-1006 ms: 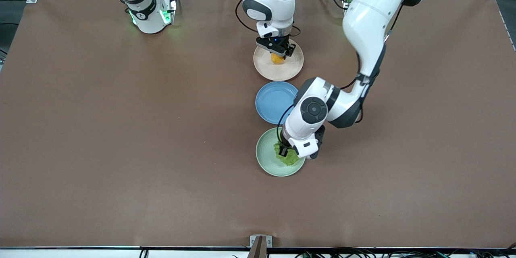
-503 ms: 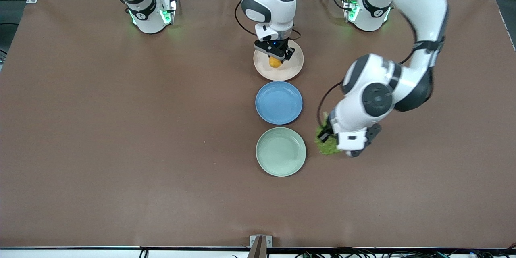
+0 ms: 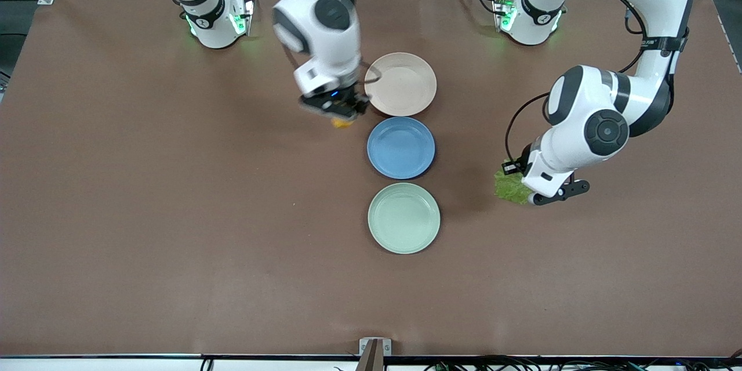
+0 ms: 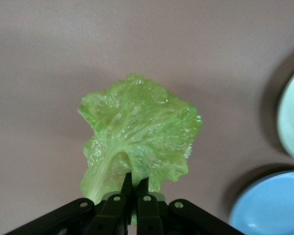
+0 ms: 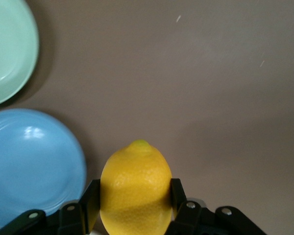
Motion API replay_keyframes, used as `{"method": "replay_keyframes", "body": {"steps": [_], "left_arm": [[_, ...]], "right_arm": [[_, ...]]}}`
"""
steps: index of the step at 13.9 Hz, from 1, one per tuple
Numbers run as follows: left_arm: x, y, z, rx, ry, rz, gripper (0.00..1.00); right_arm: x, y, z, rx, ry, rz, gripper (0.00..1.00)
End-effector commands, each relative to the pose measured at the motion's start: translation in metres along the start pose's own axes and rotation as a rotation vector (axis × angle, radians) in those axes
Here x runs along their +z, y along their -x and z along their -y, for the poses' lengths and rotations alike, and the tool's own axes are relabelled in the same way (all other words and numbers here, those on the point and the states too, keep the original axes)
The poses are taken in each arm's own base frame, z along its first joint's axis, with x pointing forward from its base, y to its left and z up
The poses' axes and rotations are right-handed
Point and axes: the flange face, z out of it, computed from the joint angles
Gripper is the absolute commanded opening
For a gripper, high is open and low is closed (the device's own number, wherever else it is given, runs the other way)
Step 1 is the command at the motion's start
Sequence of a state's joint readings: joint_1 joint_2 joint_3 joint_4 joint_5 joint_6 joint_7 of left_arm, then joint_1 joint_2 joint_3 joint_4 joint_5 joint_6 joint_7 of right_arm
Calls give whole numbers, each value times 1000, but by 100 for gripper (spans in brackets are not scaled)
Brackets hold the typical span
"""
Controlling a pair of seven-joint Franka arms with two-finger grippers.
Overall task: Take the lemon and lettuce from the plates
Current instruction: 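Lift the lettuce with the left gripper while the right gripper grasps the lemon, then carry the lettuce and lemon off the plates and lower them onto the table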
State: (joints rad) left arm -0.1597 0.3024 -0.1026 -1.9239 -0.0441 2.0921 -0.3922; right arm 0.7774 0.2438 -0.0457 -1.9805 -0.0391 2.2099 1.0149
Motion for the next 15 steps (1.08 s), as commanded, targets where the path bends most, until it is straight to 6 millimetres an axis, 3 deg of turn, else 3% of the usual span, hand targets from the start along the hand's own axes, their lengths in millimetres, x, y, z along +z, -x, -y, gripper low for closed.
{"method": "replay_keyframes", "body": {"steps": [1,5,9,12,13,15], "left_arm": [[17,21,26,182,-15,-64,1],[60,34,49,334,-39,-126,2],[93,40,70,340,-26,-170,5],[101,41,73,339,-25,-162,9],[101,39,78,328,-25,-162,24],[95,35,82,316,-23,-171,100]], "right_arm": [[6,-51,-75,-108,0,12,0],[28,-120,-172,-210,-14,78,1],[57,-149,-253,-282,-25,119,1],[78,-158,-301,-359,-77,136,1],[81,-162,-314,-377,-101,137,1],[87,-162,-325,-398,-112,134,1]]}}
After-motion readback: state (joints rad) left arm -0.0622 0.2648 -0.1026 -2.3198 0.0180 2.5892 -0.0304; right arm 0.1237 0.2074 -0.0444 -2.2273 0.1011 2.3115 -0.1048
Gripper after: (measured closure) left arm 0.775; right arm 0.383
